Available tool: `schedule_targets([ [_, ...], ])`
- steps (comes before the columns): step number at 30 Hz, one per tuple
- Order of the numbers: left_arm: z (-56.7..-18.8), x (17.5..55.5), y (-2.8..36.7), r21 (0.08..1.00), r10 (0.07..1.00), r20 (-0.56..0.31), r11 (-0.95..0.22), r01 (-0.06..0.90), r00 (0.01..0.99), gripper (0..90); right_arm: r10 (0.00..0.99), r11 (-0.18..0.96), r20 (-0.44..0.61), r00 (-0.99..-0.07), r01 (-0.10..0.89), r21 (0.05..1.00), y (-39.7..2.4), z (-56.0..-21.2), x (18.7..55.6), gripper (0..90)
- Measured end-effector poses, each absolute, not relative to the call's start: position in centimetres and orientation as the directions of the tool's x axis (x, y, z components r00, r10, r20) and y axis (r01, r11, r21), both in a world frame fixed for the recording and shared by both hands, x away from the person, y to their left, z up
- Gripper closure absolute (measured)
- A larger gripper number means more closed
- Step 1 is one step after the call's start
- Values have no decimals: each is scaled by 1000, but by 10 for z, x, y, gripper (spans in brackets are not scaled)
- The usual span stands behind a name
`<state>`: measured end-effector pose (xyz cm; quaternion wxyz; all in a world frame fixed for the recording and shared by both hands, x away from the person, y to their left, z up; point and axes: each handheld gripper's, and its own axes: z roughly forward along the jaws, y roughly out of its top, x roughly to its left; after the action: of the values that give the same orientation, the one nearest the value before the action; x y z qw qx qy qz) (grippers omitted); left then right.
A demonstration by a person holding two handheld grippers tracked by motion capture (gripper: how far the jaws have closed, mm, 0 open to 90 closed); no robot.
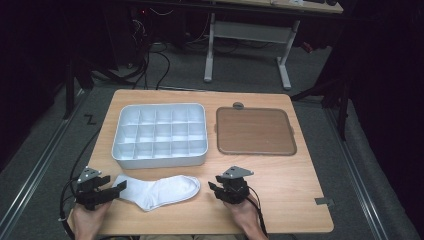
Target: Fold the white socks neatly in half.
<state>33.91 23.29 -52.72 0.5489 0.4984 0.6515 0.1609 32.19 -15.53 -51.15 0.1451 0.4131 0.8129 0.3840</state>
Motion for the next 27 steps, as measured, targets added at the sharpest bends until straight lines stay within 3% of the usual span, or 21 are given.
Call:
schedule_targets([
  [11,-531,337,232,776,847,-524,431,461,92,303,743,384,89,-664,531,756,-122,-507,330,588],
  [27,-537,338,235,772,853,-518,436,462,60,355,753,403,98,-650,574,713,-107,-522,341,581],
])
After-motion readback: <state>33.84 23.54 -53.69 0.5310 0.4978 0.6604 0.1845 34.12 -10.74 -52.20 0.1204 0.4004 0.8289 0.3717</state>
